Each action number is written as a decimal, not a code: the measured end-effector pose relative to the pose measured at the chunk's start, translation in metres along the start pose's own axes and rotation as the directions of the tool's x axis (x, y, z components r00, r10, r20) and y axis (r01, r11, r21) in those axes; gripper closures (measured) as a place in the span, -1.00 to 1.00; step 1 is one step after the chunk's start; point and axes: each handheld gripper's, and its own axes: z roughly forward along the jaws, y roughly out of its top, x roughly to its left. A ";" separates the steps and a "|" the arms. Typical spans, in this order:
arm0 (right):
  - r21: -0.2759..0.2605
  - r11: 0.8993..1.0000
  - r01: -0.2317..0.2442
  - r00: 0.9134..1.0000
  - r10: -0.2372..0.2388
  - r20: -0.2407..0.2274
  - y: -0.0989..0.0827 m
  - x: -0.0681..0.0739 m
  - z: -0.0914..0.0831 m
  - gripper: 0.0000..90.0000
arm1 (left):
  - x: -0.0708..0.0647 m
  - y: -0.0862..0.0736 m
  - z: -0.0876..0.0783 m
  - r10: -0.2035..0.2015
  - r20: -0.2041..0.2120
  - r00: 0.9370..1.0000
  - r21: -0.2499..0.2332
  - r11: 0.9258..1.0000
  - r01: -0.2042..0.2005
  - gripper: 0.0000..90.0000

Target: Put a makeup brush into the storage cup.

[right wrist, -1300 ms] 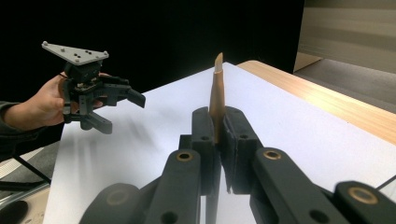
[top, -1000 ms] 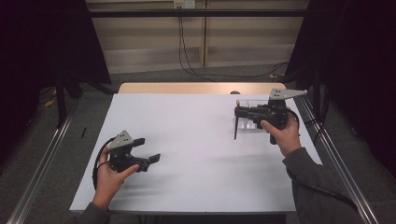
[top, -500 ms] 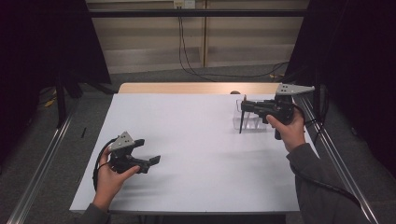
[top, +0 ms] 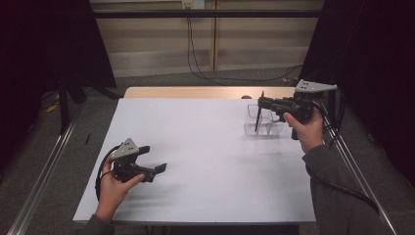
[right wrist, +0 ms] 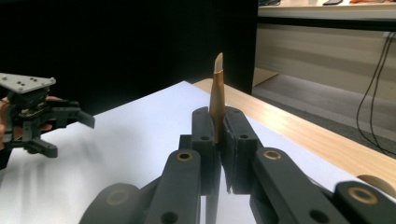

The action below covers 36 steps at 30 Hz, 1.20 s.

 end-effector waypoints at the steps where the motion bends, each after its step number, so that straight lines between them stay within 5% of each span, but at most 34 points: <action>1: -0.004 1.000 0.003 1.000 -0.003 0.005 0.001 -0.001 0.000 0.88 | 0.000 0.000 0.000 0.001 -0.001 1.000 0.000 1.000 -0.001 -0.91; 36: -0.048 0.999 -0.003 0.985 0.011 0.172 0.005 -0.029 -0.017 0.88 | -0.001 -0.001 -0.001 0.004 -0.005 1.000 0.001 1.000 -0.004 -0.91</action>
